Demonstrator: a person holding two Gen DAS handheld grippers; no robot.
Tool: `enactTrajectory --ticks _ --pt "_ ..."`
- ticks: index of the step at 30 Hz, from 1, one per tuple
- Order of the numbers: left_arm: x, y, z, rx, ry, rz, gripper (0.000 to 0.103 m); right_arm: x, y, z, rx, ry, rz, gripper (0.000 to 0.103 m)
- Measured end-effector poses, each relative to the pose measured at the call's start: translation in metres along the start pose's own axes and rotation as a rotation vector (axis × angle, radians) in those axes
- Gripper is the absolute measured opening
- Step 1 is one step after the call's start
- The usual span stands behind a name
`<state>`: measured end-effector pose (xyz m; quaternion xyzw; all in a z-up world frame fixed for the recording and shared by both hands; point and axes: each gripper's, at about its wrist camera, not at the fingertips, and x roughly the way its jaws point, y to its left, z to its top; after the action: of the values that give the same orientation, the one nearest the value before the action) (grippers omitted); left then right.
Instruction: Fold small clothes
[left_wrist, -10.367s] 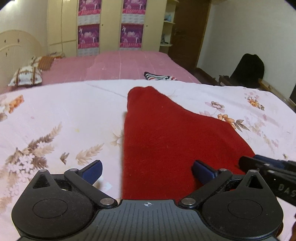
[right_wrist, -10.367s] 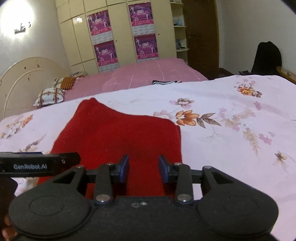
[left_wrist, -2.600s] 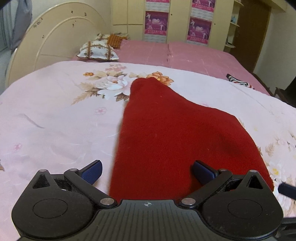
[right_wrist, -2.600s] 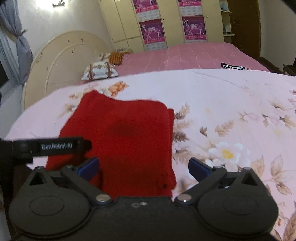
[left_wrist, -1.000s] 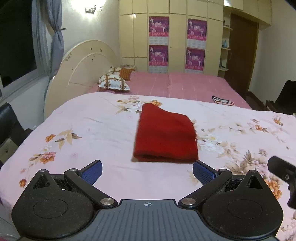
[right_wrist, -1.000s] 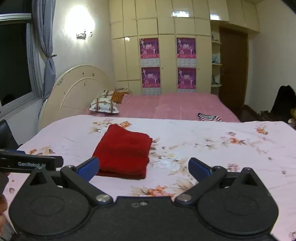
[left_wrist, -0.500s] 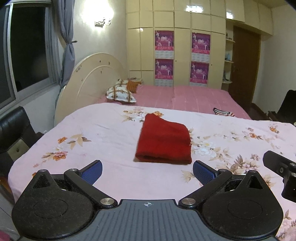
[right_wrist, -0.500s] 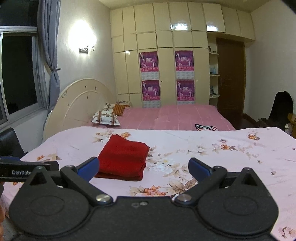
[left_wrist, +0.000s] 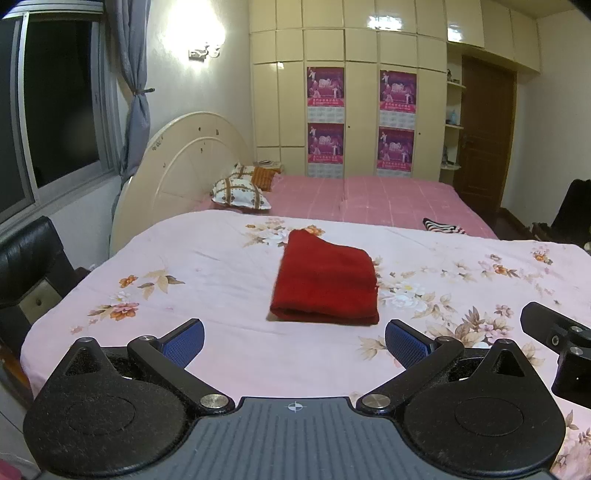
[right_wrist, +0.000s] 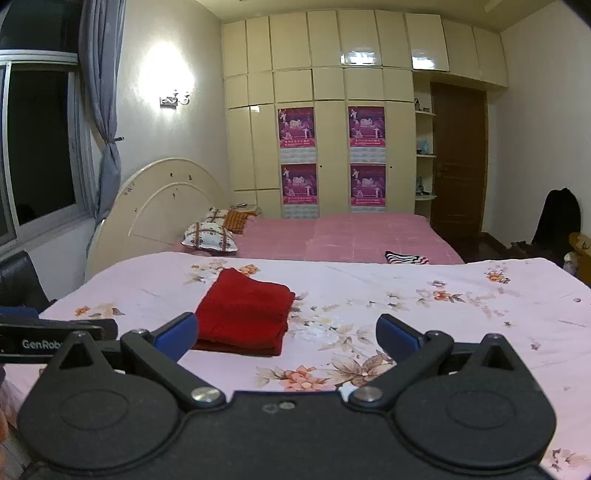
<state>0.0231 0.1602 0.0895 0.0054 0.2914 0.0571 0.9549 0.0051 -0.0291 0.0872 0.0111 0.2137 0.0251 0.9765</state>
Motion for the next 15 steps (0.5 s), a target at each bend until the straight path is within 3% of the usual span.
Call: enactTrajectory --ticks 15 --pt "-0.010 0.011 -0.003 -0.010 -0.012 0.033 0.103 0.001 0.004 -0.006 -0.017 0.019 -0.018 0.102"
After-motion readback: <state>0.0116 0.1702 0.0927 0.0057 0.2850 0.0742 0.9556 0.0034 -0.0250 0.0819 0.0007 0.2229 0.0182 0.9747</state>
